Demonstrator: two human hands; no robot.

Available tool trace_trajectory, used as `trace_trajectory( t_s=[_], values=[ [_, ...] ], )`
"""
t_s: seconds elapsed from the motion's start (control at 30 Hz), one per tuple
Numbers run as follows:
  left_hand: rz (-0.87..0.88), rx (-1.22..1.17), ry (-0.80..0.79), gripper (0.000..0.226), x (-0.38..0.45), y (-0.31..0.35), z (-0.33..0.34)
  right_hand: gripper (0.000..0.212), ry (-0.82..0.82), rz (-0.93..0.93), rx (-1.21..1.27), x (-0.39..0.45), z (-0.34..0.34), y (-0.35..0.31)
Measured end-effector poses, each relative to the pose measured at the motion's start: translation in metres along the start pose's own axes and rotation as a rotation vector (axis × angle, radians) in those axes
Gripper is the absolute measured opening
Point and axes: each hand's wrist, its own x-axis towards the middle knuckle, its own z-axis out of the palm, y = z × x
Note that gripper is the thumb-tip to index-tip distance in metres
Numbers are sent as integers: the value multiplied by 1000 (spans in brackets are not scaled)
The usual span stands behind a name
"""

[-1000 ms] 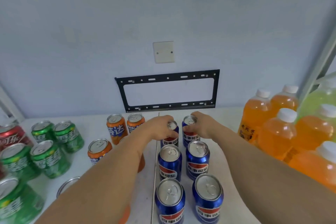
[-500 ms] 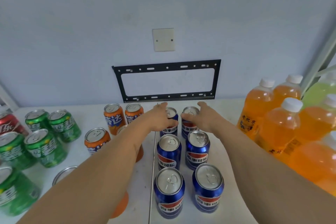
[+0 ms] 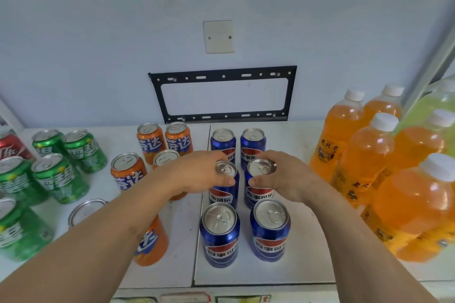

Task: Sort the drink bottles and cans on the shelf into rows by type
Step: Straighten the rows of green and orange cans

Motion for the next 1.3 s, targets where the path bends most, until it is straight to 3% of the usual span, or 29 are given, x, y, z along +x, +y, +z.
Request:
trace_trajectory(
  t_s=[0.07, 0.13, 0.17, 0.23, 0.3, 0.37, 0.43, 0.5, 0.63, 0.77, 1.07, 1.2, 1.3],
  values=[
    [-13, -37, 21, 68, 0, -2, 2, 47, -3, -27, 43, -3, 0, 0],
    [-29, -66, 28, 69, 0, -2, 4, 43, -4, -35, 60, -6, 0, -3],
    [-46, -76, 27, 72, -2, -1, 5, 48, -4, -32, 85, -9, 1, -4],
    [-78, -104, 84, 80, -8, 1, 7, 78, 29, -6, 197, -16, 6, -2],
    [-95, -201, 276, 83, -25, 5, 13, 99, 178, 45, 275, -30, 13, 2],
    [-61, -357, 470, 78, -51, 9, 28, 99, 373, 42, 315, -54, 19, 9],
    [2, -533, 493, 74, -81, 14, 50, 87, 475, -31, 365, -80, 29, 21],
    [42, -664, 413, 72, -99, 18, 76, 77, 415, -92, 434, -103, 45, 31],
    [95, -728, 379, 48, -96, 10, 106, 91, 256, -37, 375, -120, 79, 42],
    [151, -689, 387, 52, -90, 0, 111, 83, 339, 43, 212, -122, 100, 47],
    [185, -675, 306, 39, -89, -4, 108, 78, 328, 84, 222, -134, 106, 38],
    [132, -563, 320, 59, -92, 0, 102, 81, 260, 110, 236, -143, 98, 23],
    [121, -393, 432, 65, -101, 2, 94, 80, 236, 127, 178, -149, 83, 10]
  ],
)
